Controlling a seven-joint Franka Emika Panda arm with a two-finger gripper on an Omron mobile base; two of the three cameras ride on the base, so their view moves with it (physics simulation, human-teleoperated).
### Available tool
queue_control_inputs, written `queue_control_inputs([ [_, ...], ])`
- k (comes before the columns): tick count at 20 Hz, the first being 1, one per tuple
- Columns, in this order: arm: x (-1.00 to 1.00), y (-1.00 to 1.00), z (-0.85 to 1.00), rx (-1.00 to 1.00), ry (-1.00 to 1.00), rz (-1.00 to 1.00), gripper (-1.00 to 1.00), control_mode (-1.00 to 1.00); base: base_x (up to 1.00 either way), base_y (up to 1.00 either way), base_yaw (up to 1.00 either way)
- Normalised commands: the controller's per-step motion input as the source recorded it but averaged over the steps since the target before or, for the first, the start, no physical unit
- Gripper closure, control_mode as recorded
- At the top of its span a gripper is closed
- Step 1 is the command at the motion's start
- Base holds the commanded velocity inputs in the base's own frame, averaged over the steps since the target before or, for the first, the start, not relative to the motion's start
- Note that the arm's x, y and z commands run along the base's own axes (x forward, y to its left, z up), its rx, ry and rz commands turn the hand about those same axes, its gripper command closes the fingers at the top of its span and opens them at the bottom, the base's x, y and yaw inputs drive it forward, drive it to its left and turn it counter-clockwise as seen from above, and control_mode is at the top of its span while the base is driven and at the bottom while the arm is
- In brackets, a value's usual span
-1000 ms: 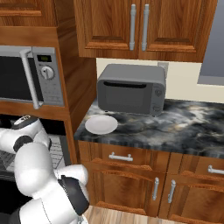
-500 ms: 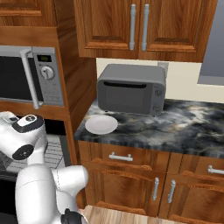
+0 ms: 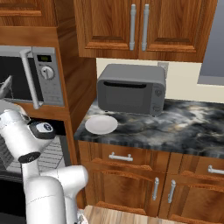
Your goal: Take the fish from the oven and place it on the plate on the counter.
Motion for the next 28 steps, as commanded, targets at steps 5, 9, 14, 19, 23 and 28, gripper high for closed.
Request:
queue_control_inputs([
  [5, -0.06, -0.85, 0.58, 0.34, 0.78, 0.03, 1.00, -1.00, 0.00, 0.00, 0.00],
  [9, -0.40, -0.73, 0.29, 0.49, 0.50, 0.13, 1.00, -1.00, 0.00, 0.00, 0.00],
  [14, -0.33, -0.70, 0.54, 0.55, 0.50, 0.16, 1.00, -1.00, 0.00, 0.00, 0.00],
  [19, -0.14, -0.72, 0.46, 0.49, 0.71, 0.14, 1.00, -1.00, 0.00, 0.00, 0.00],
  [23, -0.02, -0.59, 0.01, 0.36, 0.99, 0.00, 1.00, -1.00, 0.00, 0.00, 0.00],
  [28, 0.15, -0.34, 0.00, 0.21, 1.00, 0.00, 1.00, -1.00, 0.00, 0.00, 0.00],
])
